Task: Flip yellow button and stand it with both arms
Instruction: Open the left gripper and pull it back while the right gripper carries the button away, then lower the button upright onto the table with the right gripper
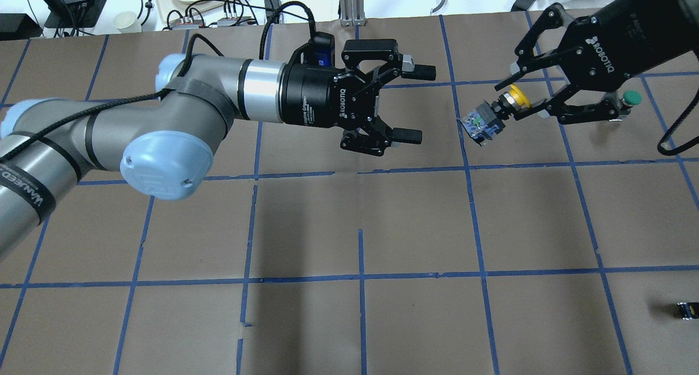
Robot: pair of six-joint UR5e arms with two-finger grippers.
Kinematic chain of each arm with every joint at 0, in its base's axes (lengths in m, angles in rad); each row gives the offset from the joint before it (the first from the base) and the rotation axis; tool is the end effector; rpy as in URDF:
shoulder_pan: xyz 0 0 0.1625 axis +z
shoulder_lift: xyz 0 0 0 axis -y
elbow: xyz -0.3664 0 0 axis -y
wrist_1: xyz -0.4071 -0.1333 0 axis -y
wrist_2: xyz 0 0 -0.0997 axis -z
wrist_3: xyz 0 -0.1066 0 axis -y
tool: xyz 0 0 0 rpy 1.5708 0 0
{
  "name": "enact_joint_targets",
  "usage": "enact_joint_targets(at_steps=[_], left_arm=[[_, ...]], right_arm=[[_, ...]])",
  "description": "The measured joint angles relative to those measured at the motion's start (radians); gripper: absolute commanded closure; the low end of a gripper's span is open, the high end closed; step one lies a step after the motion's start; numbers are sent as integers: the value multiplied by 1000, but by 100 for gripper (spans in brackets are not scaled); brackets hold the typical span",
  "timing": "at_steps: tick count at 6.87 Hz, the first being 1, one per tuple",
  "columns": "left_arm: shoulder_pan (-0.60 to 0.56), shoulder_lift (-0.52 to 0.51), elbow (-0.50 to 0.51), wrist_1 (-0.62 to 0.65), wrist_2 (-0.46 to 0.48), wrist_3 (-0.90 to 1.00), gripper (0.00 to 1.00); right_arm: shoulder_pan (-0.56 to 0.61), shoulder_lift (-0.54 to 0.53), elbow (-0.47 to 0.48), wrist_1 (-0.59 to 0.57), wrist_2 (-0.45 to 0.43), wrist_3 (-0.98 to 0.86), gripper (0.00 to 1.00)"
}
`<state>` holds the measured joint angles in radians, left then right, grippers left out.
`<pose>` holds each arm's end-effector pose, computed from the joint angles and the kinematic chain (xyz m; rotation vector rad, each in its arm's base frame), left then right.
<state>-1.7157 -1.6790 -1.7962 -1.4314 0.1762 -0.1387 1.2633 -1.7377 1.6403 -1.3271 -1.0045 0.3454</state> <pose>-0.3106 -0.4786 0.3559 0.1376 -1.7532 -0.3765 0.0515 -0.4673 0.4599 0.8765 2.4178 0.2026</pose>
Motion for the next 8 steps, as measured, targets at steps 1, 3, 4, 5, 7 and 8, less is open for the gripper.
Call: enact_joint_targets(at_steps=[1, 3, 4, 5, 7, 8], left_arm=[[3, -6, 92, -21, 195, -58, 0], [5, -14, 262, -149, 645, -100, 0], [4, 0, 305, -200, 900, -97, 0], [4, 13, 322, -218, 1129, -75, 0], [3, 20, 327, -189, 1412, 12, 0], [5, 16, 335, -151, 1455, 36, 0]], right_arm=[[-48, 5, 16, 0, -67, -221, 82], [-175, 9, 89, -53, -175, -665, 82], [-225, 9, 150, -137, -230, -873, 82], [-265, 9, 219, -253, -272, -1074, 82], [-370, 12, 318, -404, -292, -1396, 82], [-422, 22, 342, -432, -286, -1514, 82]])
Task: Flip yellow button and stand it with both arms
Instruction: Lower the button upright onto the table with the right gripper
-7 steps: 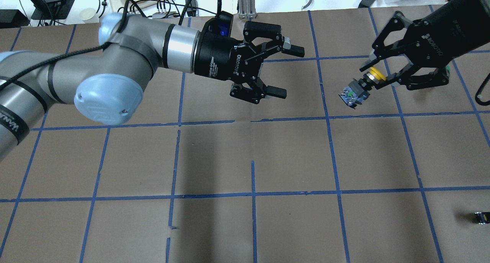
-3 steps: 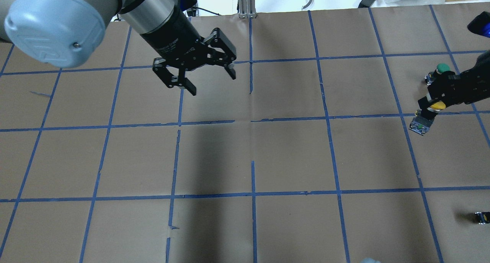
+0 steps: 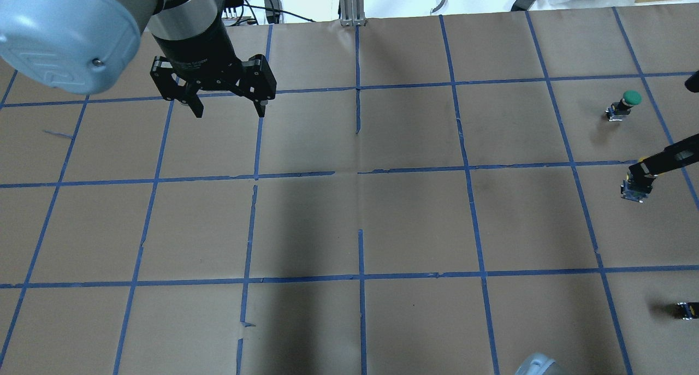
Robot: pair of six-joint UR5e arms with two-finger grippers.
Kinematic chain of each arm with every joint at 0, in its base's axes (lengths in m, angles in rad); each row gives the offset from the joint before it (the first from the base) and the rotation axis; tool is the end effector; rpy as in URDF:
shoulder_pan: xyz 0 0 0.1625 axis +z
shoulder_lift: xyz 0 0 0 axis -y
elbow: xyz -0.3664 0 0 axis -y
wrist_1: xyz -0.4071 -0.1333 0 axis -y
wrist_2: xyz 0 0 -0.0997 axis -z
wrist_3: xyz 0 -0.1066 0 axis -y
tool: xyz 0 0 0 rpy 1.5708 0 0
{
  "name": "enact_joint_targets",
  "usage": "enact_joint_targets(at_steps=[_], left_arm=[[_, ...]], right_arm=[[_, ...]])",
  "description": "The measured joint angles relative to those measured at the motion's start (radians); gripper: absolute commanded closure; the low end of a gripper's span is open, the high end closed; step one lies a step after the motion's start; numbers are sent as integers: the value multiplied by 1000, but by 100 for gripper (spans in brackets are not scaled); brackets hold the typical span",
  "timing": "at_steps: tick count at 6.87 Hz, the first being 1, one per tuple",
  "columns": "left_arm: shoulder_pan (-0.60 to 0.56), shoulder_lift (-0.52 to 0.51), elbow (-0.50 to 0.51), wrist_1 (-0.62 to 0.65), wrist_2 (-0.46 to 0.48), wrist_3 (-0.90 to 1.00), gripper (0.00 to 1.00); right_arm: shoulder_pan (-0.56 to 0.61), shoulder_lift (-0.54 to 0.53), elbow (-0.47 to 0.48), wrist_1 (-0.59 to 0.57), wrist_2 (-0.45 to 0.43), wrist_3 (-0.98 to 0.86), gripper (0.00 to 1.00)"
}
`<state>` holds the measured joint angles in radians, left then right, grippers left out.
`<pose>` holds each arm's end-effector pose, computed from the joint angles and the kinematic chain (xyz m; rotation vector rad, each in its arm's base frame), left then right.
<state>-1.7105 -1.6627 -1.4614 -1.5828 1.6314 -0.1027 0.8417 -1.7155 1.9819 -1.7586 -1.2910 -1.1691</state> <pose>-0.2009 -0.5180 0.4286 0.0568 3.0815 -0.0197 -0.1659 -0.4300 0.3079 -0.6179 2.8369 -0.2659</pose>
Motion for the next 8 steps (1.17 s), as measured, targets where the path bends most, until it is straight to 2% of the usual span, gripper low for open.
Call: enact_joint_targets(at_steps=[2, 4, 6, 8], left_arm=[[3, -9, 14, 28, 20, 5, 0], [5, -5, 20, -11, 17, -13, 0], [17, -12, 43, -16, 21, -16, 0], [70, 0, 35, -20, 2, -15, 0]], right_arm=[[-69, 73, 13, -73, 7, -169, 82], [-117, 183, 11, -171, 55, -287, 81], [-157, 294, 7, -275, 95, -337, 79], [-190, 353, 6, -306, 134, -345, 75]])
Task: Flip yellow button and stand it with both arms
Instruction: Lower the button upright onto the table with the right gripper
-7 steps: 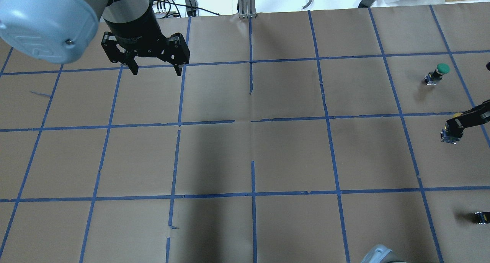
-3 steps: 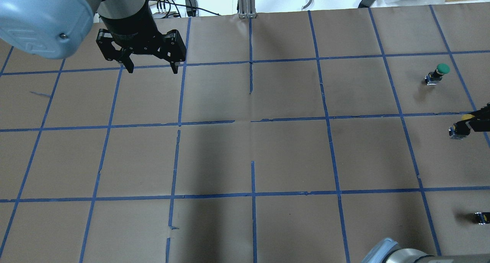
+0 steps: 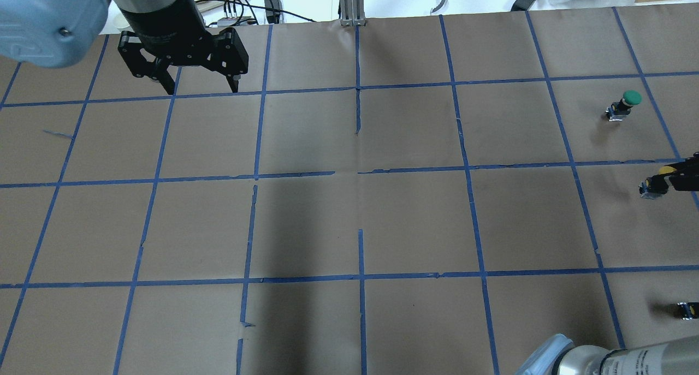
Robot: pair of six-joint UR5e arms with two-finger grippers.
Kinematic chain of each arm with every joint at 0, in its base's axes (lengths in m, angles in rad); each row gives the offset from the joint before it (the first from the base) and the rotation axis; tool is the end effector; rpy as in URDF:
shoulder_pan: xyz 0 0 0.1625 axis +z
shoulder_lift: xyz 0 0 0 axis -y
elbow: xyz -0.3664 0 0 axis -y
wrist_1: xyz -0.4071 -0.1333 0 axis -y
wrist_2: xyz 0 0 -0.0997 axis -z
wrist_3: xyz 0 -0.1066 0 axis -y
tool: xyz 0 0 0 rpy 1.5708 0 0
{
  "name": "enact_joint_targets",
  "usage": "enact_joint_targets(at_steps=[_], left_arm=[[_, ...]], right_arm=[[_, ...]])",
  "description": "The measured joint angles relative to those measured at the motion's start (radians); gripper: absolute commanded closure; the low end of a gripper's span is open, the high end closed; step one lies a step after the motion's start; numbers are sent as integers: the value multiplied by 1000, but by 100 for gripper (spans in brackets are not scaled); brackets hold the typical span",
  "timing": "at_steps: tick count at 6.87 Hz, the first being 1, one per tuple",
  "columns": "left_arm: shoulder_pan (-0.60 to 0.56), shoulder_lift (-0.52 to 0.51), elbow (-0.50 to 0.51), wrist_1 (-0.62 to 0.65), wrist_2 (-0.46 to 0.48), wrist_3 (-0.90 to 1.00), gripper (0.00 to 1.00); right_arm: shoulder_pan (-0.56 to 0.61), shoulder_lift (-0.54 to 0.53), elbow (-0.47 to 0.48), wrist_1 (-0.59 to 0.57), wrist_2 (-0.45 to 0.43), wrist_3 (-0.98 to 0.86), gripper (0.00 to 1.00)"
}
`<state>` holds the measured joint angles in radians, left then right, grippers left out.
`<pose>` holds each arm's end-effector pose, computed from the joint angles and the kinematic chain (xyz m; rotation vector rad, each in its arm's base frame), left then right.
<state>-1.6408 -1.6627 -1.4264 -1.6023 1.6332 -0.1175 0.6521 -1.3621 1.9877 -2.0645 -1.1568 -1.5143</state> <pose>-0.1643 -0.5319 0.4444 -0.0742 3.0803 -0.0412 -0.2841 -0.4386 0.1727 -0.7942 2.7214 -0.4934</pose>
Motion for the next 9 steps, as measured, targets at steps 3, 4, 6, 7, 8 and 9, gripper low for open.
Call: enact_joint_targets(at_steps=[3, 4, 6, 7, 8, 9], left_arm=[[18, 28, -46, 7, -23, 10, 0], [19, 32, -50, 8, -25, 12, 0], [18, 35, -52, 7, -28, 12, 0], [18, 36, -53, 6, -28, 11, 0], [18, 37, -53, 5, -29, 10, 0], [17, 38, -54, 4, -29, 10, 0]], right_arm=[[-8, 21, 4, -9, -2, -6, 71], [-9, 26, 5, -10, -2, -19, 66], [-9, 39, 5, -11, 2, -42, 63], [-9, 48, 5, -9, 3, -45, 20], [-9, 54, 5, -10, 2, -45, 2], [-9, 57, 5, -11, -1, -41, 1]])
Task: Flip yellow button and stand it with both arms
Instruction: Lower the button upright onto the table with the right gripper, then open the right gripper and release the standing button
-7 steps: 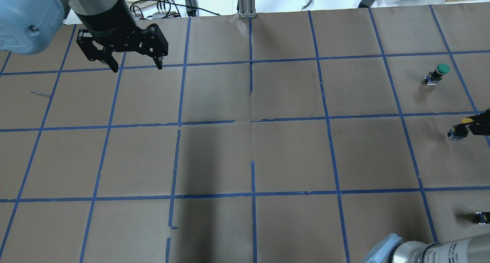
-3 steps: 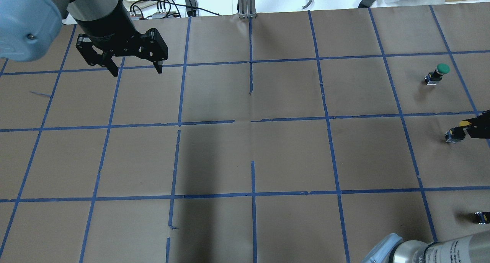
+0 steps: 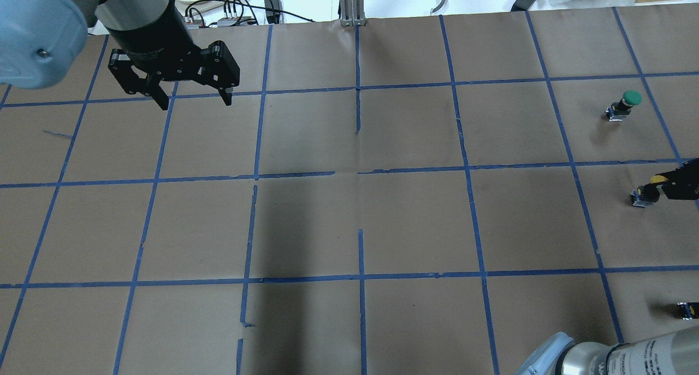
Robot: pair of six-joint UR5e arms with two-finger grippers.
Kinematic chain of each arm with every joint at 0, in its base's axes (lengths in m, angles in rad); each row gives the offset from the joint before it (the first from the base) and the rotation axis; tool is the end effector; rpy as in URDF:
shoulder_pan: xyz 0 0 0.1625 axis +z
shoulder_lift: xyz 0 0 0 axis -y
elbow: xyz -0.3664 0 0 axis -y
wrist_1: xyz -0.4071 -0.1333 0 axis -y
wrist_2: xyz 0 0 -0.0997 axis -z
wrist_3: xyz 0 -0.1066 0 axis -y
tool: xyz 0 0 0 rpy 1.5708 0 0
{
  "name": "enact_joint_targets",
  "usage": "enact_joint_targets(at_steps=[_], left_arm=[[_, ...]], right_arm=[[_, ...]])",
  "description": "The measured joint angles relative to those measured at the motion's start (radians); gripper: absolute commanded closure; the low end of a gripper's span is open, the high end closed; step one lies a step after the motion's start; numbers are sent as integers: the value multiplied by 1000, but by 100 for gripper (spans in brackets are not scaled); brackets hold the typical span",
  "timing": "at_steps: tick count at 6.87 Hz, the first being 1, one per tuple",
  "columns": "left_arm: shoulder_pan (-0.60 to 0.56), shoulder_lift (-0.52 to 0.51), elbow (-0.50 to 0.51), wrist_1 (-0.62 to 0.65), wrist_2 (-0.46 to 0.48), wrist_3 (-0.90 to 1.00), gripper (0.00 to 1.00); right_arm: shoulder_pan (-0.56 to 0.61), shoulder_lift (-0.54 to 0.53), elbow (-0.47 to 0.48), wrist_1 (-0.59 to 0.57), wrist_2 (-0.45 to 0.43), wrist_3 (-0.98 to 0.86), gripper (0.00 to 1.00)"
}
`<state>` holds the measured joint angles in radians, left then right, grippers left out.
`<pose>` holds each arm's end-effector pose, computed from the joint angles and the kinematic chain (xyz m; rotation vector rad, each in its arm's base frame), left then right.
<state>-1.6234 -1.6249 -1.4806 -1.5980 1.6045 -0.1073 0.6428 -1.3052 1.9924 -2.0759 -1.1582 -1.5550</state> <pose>-0.1573 -0.5197 0.4374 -0.0852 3.1075 -0.0180 -0.2877 -0.4354 0.1437 -0.8126 2.6801 -0.4718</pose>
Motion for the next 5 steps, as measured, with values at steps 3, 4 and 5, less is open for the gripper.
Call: enact_joint_targets(at_steps=[3, 4, 5], left_arm=[[-1, 0, -1, 0, 0, 0, 0], [-1, 0, -1, -1, 0, -1, 0], [-1, 1, -1, -1, 0, -1, 0]], right_arm=[[0, -17, -5, 10, -27, 54, 1], [4, -47, -5, 13, -55, 111, 0], [12, -96, -4, 21, -80, 180, 0]])
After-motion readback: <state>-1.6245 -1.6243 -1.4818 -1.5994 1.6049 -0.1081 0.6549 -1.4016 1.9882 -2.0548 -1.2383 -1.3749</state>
